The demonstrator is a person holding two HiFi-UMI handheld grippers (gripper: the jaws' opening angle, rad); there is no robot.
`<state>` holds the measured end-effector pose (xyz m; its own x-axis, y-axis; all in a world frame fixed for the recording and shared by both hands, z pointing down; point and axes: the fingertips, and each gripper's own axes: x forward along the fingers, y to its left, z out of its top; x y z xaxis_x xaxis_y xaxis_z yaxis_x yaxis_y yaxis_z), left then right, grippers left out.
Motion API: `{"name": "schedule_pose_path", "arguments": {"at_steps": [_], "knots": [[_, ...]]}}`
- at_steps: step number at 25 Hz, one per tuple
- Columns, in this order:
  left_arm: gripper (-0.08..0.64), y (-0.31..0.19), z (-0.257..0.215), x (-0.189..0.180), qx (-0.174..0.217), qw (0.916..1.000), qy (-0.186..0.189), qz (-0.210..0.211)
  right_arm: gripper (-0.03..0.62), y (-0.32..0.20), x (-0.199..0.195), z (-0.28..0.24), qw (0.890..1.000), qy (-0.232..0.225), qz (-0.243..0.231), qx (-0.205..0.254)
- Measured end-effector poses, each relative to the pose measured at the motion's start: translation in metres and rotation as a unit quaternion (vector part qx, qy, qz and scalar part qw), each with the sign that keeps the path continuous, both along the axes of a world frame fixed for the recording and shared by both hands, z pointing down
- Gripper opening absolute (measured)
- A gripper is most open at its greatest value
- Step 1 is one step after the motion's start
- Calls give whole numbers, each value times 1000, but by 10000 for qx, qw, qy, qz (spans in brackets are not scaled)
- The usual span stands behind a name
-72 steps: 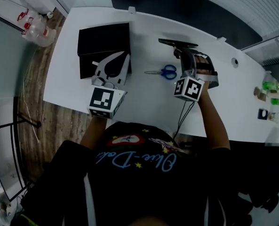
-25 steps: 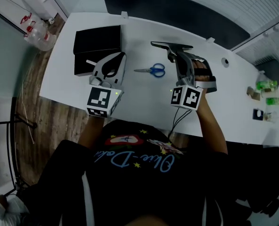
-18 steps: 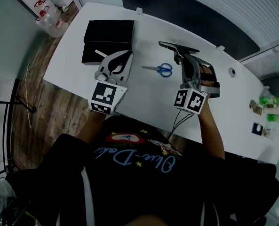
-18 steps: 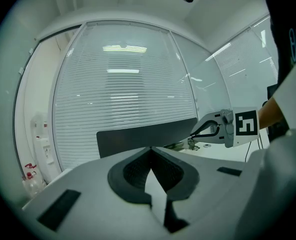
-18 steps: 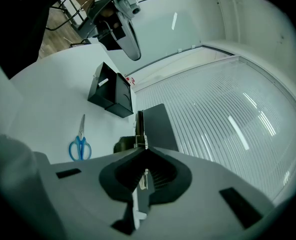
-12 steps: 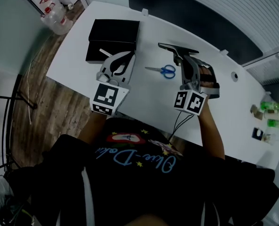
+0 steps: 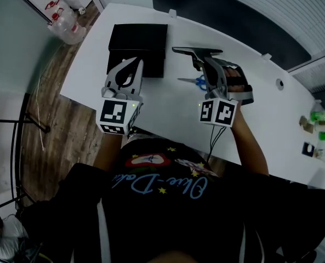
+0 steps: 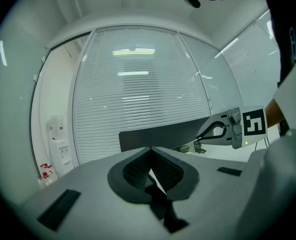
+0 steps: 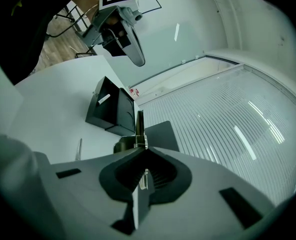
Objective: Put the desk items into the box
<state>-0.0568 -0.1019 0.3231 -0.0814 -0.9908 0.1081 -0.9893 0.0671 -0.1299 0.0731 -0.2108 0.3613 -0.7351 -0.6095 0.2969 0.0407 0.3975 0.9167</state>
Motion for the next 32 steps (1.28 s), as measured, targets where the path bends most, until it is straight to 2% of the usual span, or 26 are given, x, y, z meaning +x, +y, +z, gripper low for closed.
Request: {"name": "schedule_pose_path", "arguments": {"at_steps": [15,32], "knots": [[6,24,3,-60,1,9998,13,-194,15,45,-77,13,9987,29,-458,-200],[6,52,6,-117,-10,9999,96,-72,15,87,-133,33,9982,261,-387,-377]]}}
